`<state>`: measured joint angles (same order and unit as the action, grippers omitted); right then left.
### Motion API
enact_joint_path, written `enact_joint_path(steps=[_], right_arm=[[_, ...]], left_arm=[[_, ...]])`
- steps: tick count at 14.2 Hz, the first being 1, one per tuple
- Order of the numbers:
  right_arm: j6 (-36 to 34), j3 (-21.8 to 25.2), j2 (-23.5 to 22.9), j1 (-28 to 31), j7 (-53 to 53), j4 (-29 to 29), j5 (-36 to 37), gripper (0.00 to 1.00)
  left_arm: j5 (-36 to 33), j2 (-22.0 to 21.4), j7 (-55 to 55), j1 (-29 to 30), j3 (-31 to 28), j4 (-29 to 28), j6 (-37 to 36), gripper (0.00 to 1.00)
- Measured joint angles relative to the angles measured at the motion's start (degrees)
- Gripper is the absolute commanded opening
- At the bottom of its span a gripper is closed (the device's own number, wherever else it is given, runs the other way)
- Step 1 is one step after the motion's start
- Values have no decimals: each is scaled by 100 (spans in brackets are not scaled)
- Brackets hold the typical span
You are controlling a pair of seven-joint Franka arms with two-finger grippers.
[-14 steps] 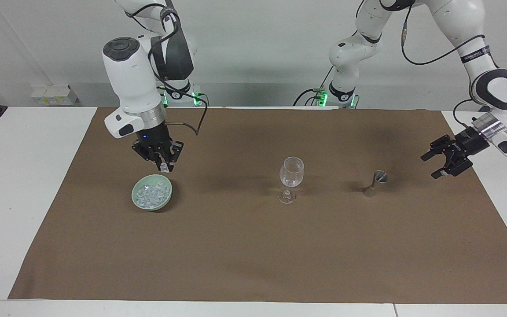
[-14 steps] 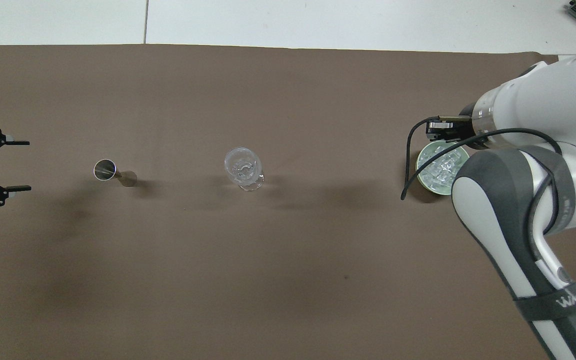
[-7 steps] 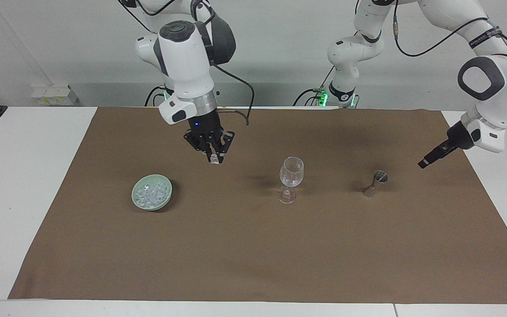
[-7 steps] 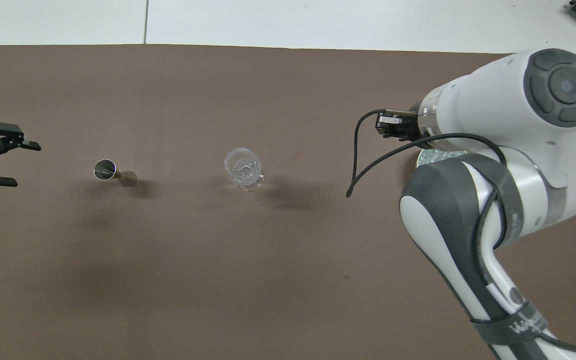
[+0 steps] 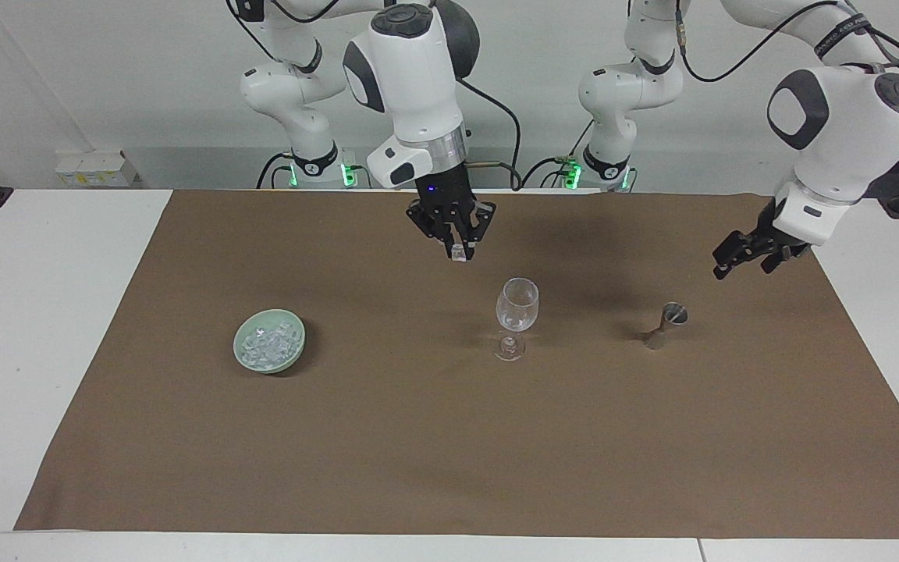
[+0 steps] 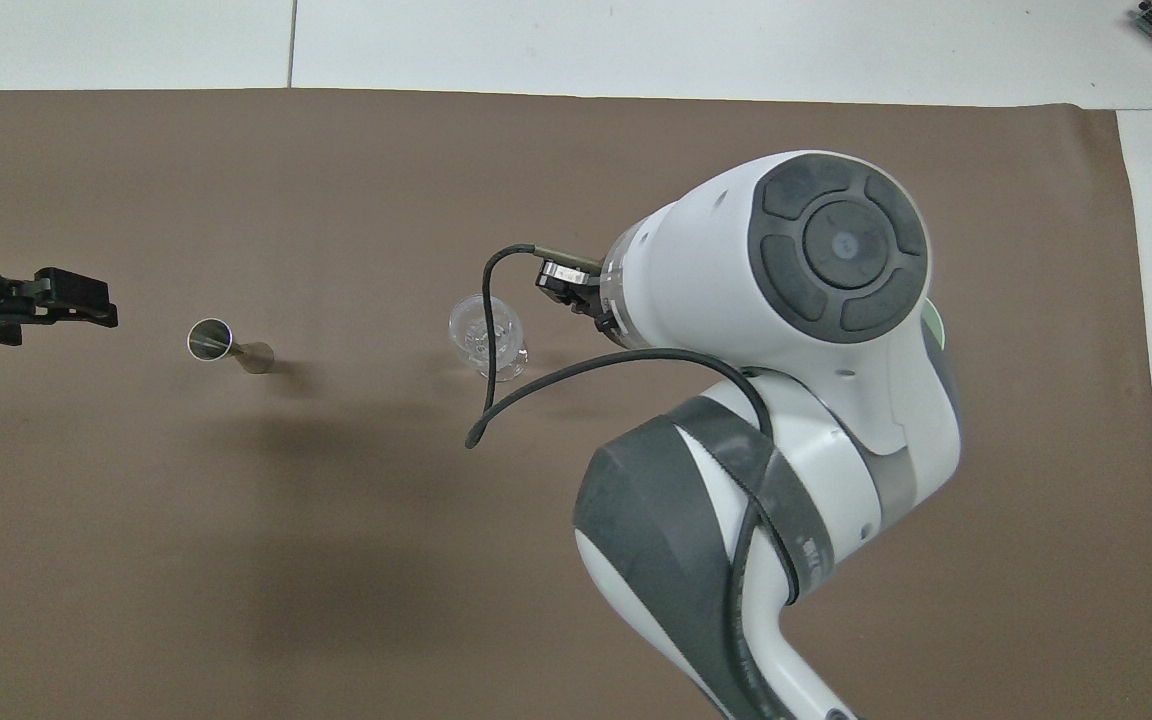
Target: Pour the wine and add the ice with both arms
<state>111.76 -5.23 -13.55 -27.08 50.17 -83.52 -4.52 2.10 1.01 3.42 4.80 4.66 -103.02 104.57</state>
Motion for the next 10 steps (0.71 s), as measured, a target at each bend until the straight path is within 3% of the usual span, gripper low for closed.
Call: enact_joint_path(steps=[4, 10], right_arm=[[87, -9, -36, -219, 141, 137, -191, 0], [645, -81, -463, -406, 325, 239, -443, 0]], left_arm=[[-28, -229, -11, -207, 27, 140, -296, 100], [-51, -355, -29, -216, 155, 969, -1453, 100]])
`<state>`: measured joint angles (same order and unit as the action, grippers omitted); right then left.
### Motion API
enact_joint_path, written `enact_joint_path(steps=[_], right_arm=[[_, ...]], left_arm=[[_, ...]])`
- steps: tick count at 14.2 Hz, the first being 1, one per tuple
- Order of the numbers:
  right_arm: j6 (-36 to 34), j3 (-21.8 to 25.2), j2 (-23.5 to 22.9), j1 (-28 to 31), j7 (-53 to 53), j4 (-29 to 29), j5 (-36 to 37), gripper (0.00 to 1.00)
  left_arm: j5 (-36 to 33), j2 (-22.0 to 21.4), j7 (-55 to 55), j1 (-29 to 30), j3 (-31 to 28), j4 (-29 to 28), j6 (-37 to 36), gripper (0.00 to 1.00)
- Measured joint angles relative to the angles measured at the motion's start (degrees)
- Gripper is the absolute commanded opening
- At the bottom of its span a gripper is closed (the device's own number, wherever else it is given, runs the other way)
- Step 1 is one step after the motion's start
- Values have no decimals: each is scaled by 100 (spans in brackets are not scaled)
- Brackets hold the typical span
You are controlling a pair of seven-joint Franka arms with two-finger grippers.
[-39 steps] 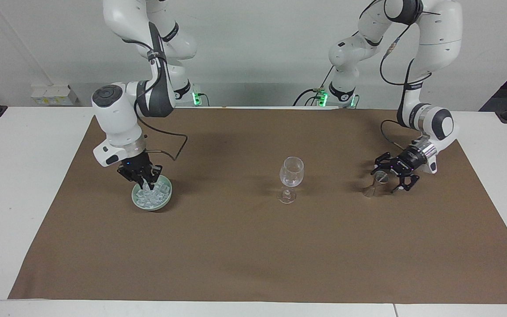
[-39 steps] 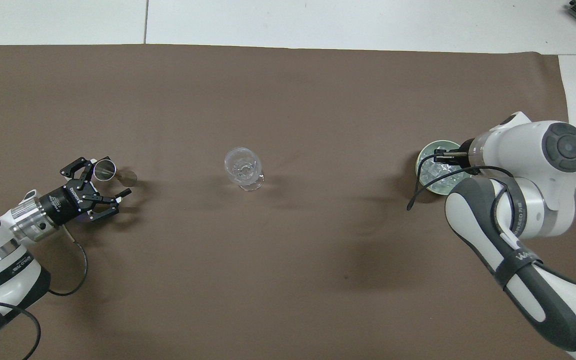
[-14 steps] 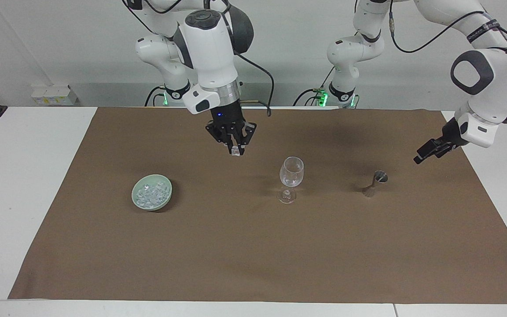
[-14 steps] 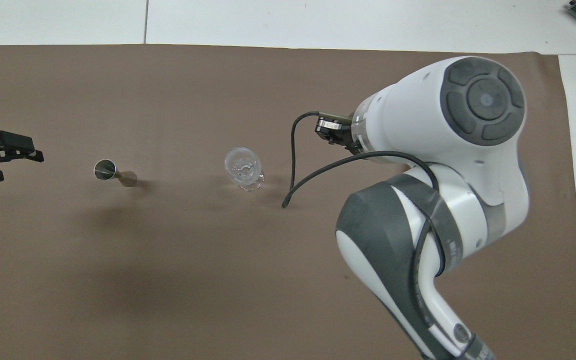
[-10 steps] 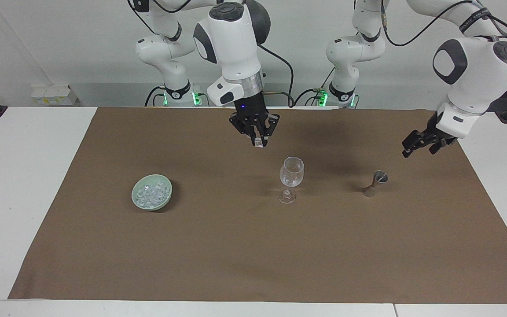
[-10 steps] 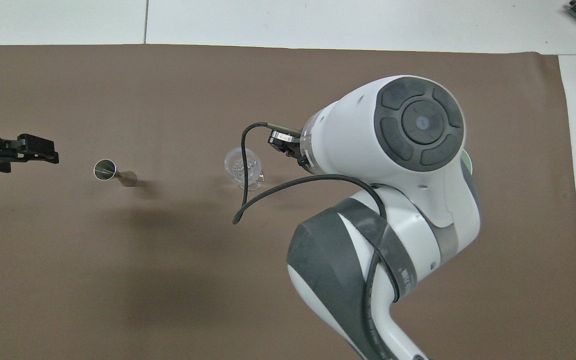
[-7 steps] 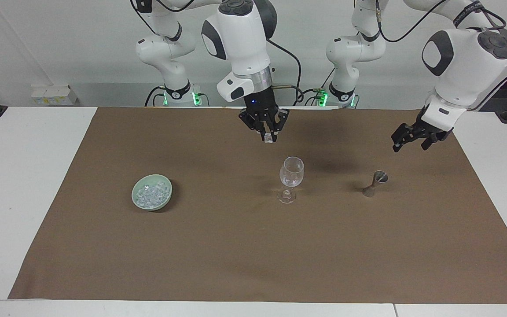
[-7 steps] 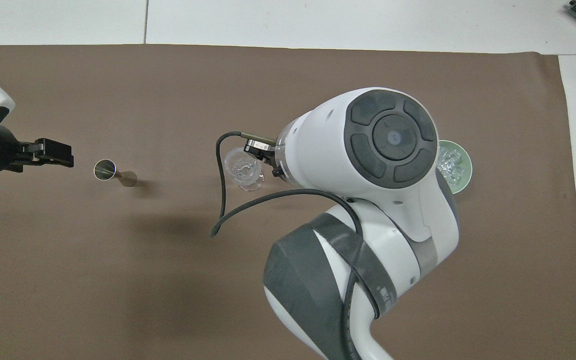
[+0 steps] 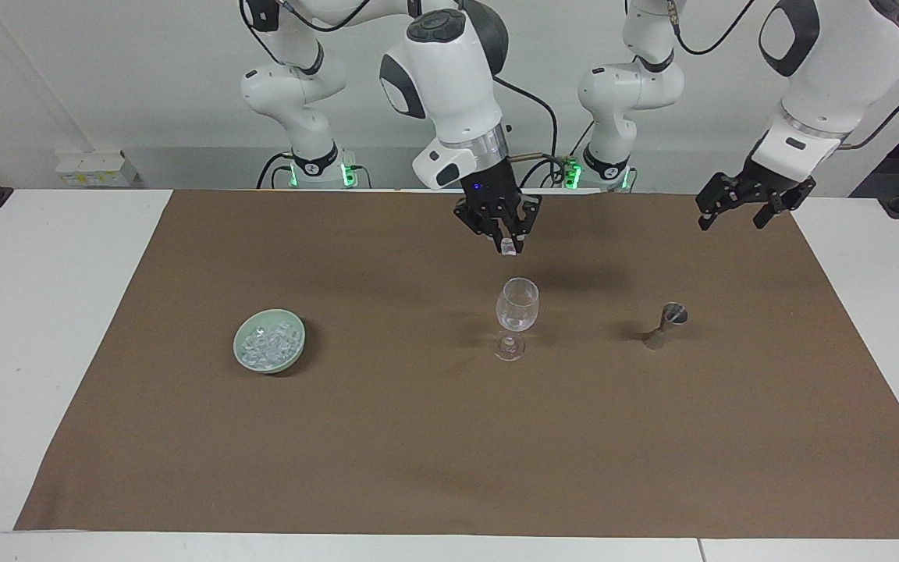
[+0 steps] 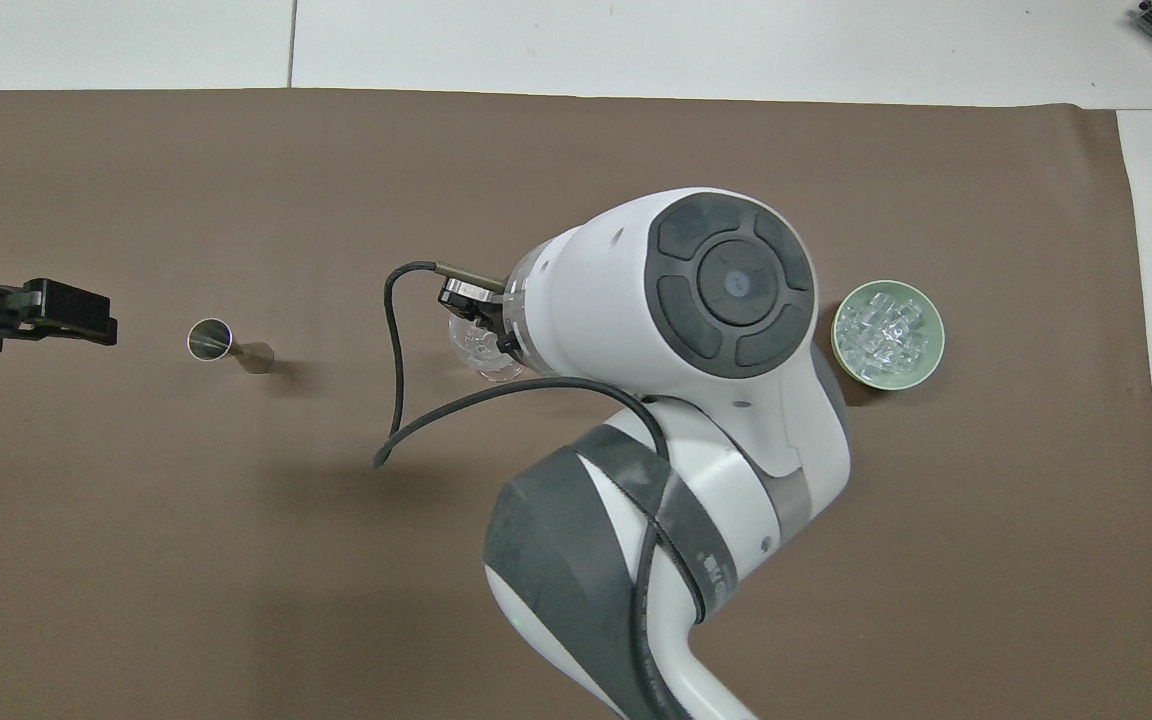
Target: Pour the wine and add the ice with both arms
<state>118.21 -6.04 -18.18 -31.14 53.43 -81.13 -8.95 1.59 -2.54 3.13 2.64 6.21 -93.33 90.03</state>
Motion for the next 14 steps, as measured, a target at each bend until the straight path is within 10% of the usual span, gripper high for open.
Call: enact_joint_path(steps=[14], right_arm=[[585, 61, -581, -31, 65, 130, 39, 0]], left_arm=[[94, -263, 1, 6, -88, 90, -593, 100]])
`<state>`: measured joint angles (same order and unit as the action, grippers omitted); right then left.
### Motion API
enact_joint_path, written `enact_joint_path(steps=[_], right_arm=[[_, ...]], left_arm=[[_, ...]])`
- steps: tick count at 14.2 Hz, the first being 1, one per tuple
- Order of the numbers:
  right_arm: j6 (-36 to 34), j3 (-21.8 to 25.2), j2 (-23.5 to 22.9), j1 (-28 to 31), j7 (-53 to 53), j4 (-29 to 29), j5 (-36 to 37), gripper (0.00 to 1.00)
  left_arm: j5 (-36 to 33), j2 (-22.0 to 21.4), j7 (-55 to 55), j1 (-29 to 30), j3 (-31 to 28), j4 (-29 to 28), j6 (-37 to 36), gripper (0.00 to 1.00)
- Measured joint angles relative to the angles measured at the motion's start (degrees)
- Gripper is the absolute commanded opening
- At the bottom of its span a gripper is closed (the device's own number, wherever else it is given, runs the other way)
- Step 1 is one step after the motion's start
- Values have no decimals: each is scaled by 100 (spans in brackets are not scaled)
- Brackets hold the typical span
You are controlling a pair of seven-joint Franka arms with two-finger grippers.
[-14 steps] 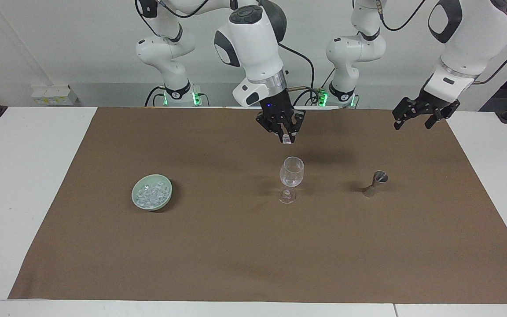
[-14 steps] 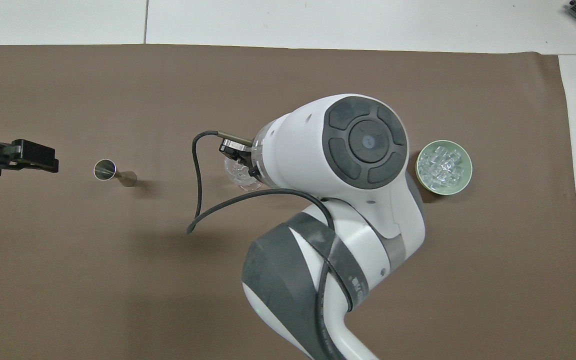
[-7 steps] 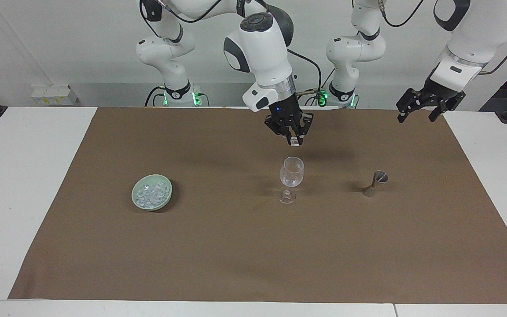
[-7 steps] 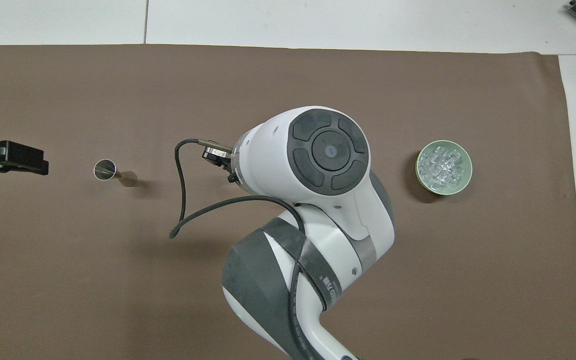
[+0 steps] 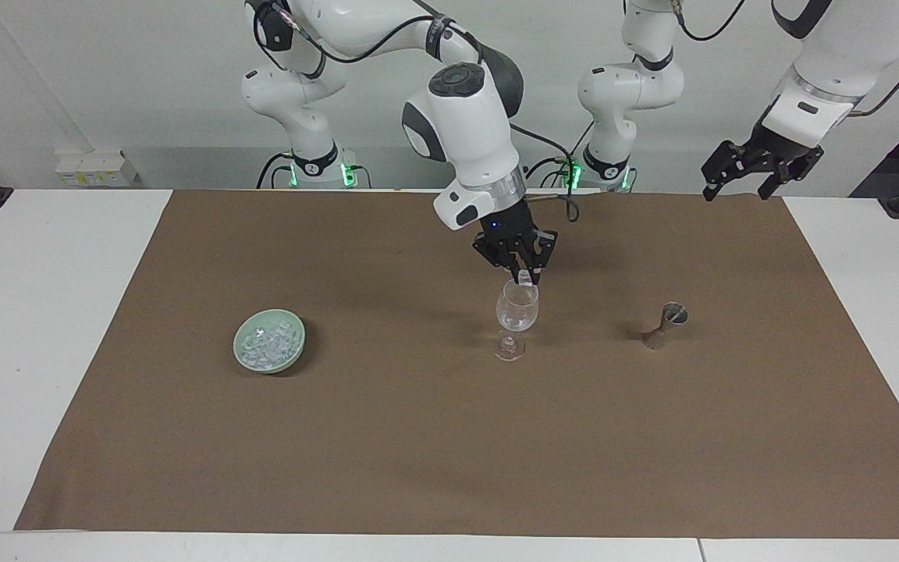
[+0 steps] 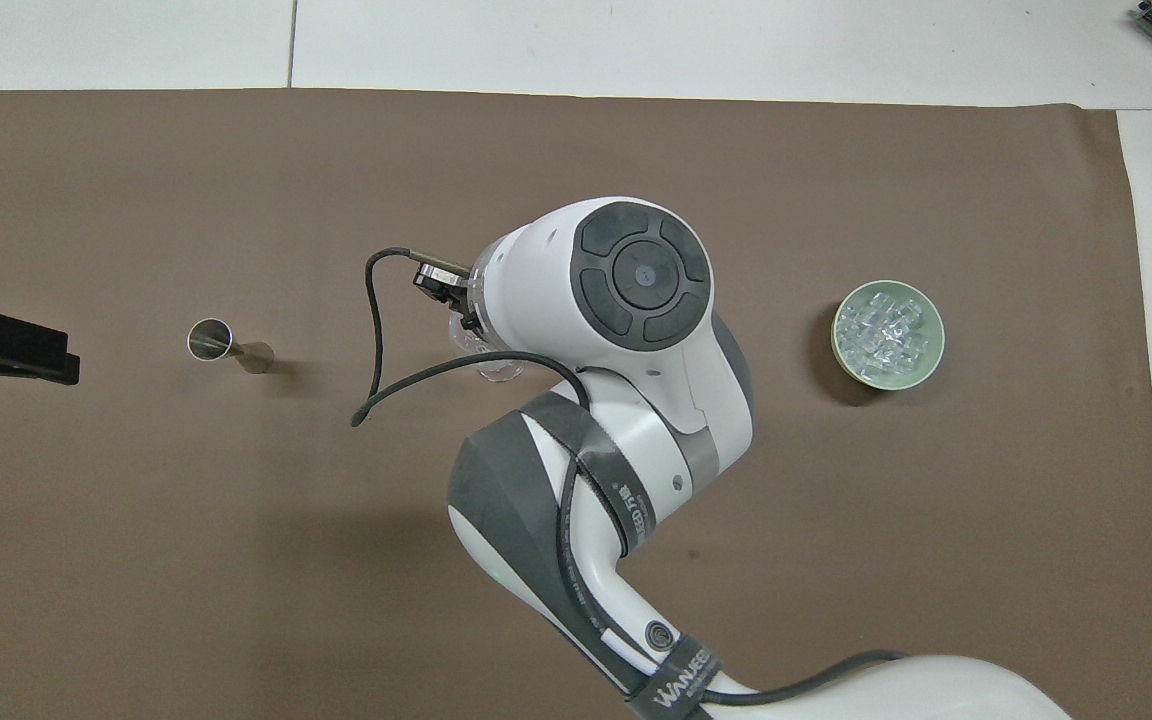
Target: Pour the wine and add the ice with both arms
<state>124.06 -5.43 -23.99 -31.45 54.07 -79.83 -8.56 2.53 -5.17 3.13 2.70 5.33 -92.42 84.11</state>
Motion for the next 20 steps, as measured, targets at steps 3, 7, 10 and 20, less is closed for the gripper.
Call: enact_joint_path(steps=[3, 7, 10, 20], right_arm=[[0, -10, -5, -2, 0, 16, 25, 22], [-4, -6, -8, -22, 0, 17, 39, 26], [-6, -6, -15, -22, 0, 13, 48, 48], [-12, -7, -15, -23, 0, 8, 146, 55]], left_arm=[[0, -11, 0, 0, -12, 0, -54, 100], [0, -14, 0, 0, -34, 0, -54, 100], [0, -31, 0, 0, -51, 0, -54, 100], [1, -87, 0, 0, -66, 1, -54, 100]])
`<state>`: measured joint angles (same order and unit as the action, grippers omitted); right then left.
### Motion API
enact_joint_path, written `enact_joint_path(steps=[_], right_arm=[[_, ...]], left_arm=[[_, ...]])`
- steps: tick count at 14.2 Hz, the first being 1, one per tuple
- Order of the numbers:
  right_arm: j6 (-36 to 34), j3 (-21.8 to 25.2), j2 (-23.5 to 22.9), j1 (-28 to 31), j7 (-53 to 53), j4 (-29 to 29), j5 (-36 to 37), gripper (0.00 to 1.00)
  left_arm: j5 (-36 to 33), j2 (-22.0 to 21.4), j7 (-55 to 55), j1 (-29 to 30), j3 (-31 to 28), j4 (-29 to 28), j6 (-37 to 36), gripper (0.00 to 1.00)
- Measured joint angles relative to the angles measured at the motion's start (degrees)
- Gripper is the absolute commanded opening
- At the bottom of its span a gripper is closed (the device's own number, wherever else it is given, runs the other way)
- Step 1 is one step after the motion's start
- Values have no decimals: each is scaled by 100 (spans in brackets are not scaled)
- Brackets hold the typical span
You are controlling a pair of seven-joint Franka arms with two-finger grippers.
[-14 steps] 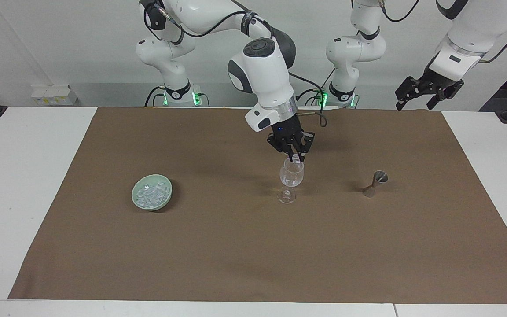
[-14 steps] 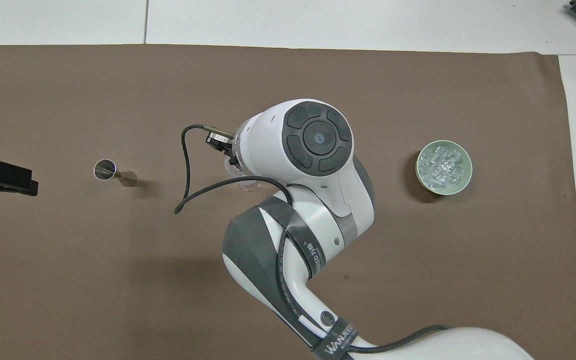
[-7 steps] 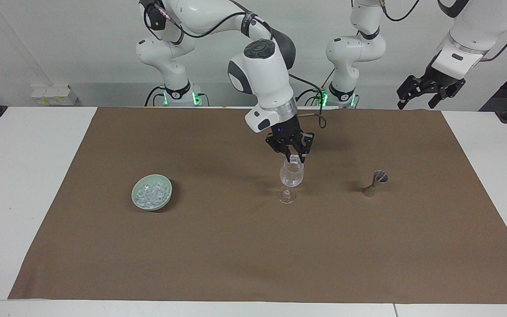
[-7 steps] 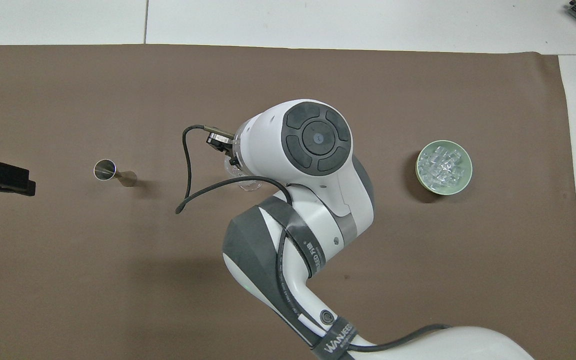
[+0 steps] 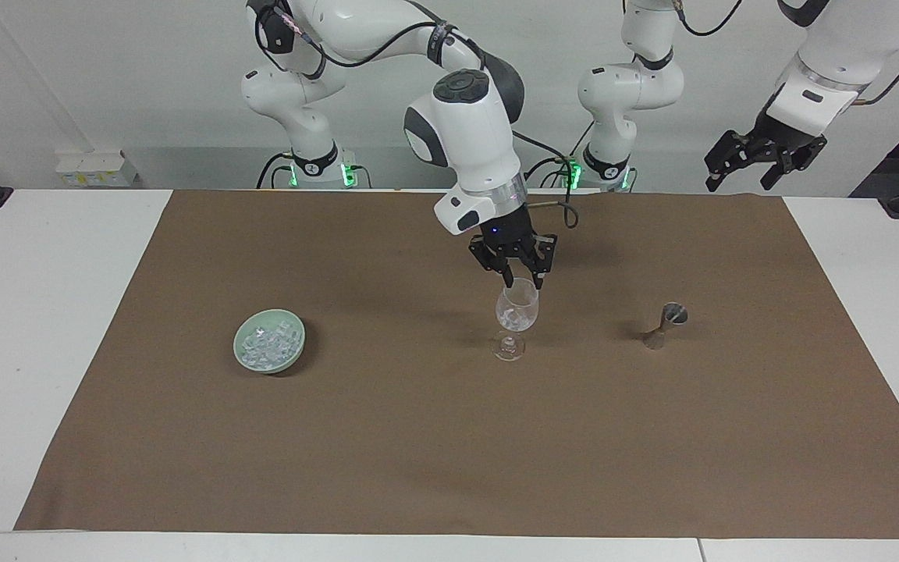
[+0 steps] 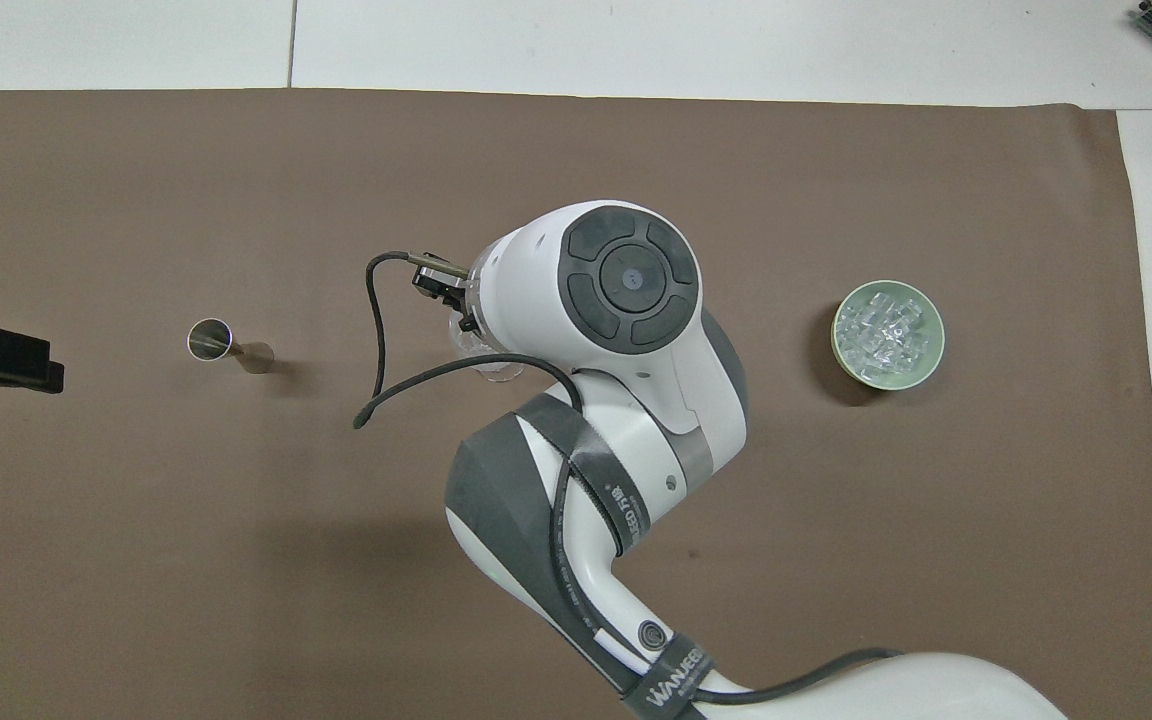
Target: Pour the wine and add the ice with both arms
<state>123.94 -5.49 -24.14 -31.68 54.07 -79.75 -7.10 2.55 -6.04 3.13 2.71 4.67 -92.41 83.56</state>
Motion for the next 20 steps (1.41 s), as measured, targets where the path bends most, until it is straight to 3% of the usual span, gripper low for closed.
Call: enact_joint_path(steps=[1, 3, 8, 11, 15, 20], right_arm=[[-1, 5, 2, 1, 0, 4, 19, 64], [-57, 19, 60, 17, 0, 16, 101, 99], [-665, 35, 658, 263, -260, -99, 446, 100], [-926, 45, 1292, 606, -856, -580, 483, 100], [-1908, 57, 2025, 1122, -1469, -867, 487, 100], [-2736, 77, 2527, 1796, -2095, -904, 740, 100]], left_arm=[[0, 0, 0, 0, 0, 0, 0, 100], [0, 0, 0, 0, 0, 0, 0, 100], [1, -1, 0, 0, -1, 0, 0, 100], [1, -3, 0, 0, -1, 0, 0, 100], [1, -3, 0, 0, -2, 0, 0, 100], [2, -4, 0, 0, -3, 0, 0, 100]])
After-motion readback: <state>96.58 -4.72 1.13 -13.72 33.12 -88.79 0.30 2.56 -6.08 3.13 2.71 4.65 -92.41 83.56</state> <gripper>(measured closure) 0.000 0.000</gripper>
